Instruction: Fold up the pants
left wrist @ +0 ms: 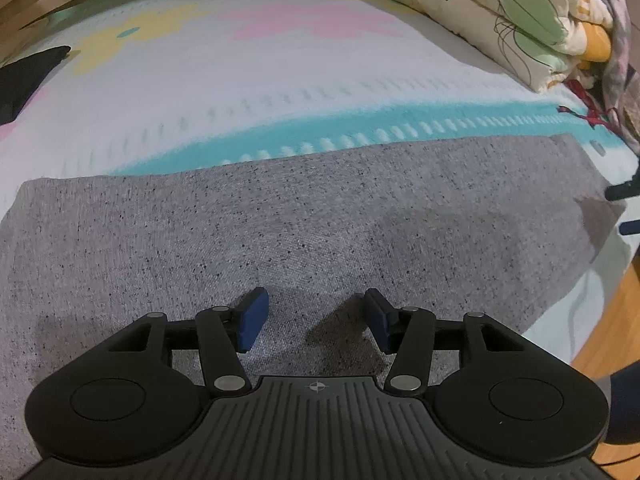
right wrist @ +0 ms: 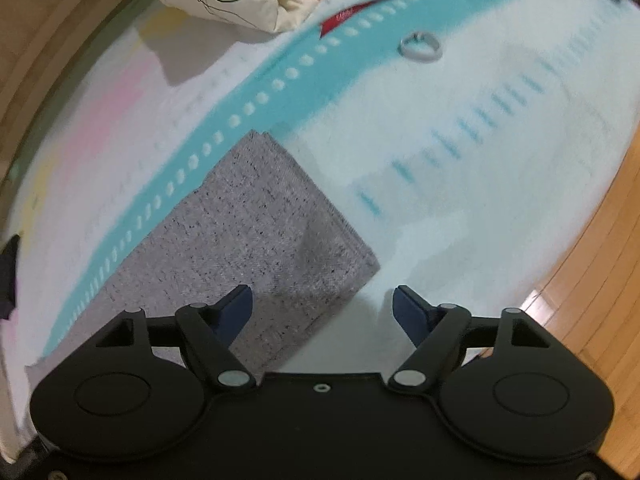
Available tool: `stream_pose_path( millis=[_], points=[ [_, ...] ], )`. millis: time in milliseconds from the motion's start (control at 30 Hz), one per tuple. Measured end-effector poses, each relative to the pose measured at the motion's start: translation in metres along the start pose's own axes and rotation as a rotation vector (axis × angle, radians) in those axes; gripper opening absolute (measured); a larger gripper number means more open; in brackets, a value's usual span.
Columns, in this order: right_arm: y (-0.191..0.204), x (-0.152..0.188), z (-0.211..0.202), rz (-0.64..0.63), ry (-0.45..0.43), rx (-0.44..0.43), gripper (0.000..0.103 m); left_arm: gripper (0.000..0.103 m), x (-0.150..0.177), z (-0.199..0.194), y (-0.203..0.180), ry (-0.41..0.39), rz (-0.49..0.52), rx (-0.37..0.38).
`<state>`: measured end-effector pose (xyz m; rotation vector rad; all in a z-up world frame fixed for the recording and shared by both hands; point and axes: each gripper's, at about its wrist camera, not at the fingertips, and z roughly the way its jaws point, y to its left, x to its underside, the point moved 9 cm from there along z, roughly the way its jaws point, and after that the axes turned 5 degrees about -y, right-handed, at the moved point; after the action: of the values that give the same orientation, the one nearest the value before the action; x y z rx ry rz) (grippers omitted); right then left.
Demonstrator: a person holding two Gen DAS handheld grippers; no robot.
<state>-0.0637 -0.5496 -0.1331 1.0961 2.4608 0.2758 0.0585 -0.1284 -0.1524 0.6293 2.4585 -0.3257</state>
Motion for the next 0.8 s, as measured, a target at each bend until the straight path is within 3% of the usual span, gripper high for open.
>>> stream_pose_path(
  millis=[167,333,400,467,633,800],
  points=[
    [-0.001,0.002,0.014,0.114,0.001,-0.086,0.078,0.051,0.001,-0.002,0.002,-0.001,-0.001,0.005],
    [0.000,-0.001,0.011,0.112,-0.046,-0.096,0.077,0.051,0.000,-0.002,0.001,0.005,-0.011,0.009],
    [0.003,-0.004,0.004,0.113,-0.087,-0.134,0.070,0.051,0.000,-0.002,0.001,0.006,-0.013,0.008],
    [0.010,-0.008,0.001,0.098,-0.109,-0.176,0.070,0.051,0.000,-0.002,0.001,0.006,-0.008,0.008],
    [0.012,-0.008,0.013,0.095,-0.100,-0.145,0.071,0.051,0.001,-0.002,0.001,0.006,-0.011,0.011],
    [0.014,-0.015,0.019,0.113,-0.138,-0.192,0.067,0.051,-0.001,-0.003,0.000,0.003,-0.007,0.009]
  ],
)
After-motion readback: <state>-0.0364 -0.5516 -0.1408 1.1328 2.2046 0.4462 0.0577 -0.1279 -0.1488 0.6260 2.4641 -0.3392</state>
